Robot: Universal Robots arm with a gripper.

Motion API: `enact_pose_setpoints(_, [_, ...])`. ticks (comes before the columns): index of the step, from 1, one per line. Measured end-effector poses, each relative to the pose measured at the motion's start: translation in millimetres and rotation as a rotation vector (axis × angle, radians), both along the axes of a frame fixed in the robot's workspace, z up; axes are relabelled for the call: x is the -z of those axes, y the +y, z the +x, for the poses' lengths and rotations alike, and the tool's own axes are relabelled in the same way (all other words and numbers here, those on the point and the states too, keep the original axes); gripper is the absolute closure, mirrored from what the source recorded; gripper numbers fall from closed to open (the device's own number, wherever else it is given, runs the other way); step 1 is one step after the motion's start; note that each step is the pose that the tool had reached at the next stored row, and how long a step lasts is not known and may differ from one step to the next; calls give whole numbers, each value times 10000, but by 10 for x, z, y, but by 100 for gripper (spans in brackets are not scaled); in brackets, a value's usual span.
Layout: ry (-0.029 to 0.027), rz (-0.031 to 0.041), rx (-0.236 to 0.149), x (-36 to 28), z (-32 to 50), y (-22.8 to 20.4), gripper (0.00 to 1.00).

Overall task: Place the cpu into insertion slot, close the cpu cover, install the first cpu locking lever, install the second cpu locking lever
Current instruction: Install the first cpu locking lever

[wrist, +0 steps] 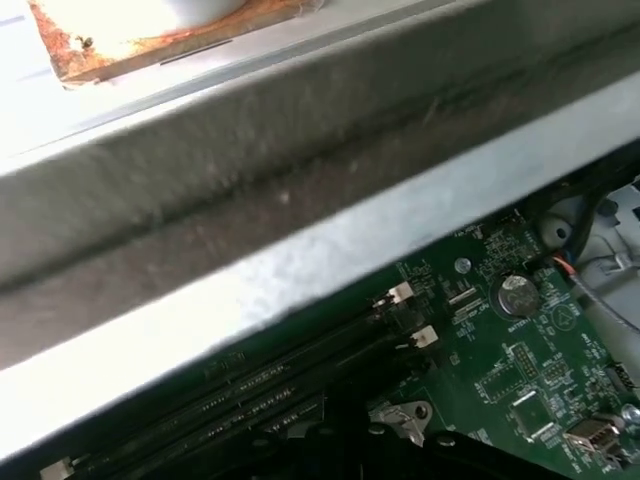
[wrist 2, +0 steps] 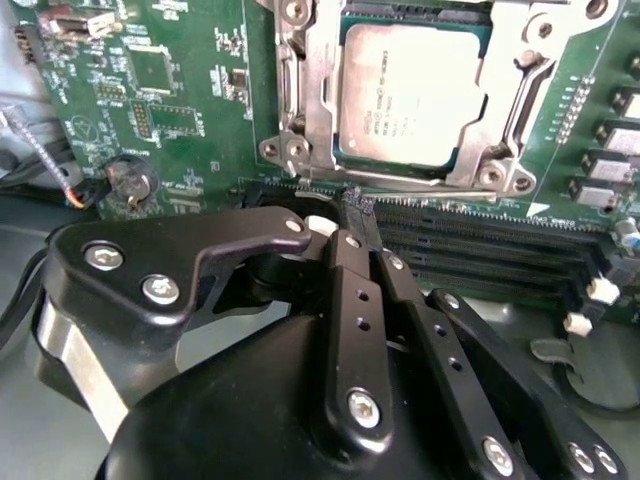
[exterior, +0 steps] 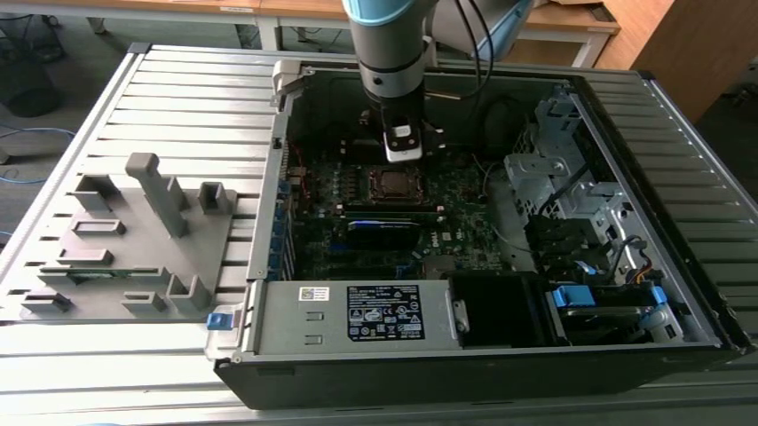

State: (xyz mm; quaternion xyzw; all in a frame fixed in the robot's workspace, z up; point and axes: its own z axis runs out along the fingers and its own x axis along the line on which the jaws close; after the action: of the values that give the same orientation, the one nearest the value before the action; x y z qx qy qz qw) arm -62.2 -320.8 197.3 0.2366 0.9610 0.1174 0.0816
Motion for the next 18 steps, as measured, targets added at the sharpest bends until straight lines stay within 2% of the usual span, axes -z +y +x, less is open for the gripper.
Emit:
enact_pose_setpoints(4, [-10, 2, 0, -24, -3, 0, 89])
enact_pose_setpoints(7, [-83, 7, 0, -19, -24, 0, 89])
enact_pose_setpoints(9, [-112, 13, 0, -14, -34, 0, 89])
enact_pose_setpoints(18, [-156, 16, 0, -5, -57, 11, 89])
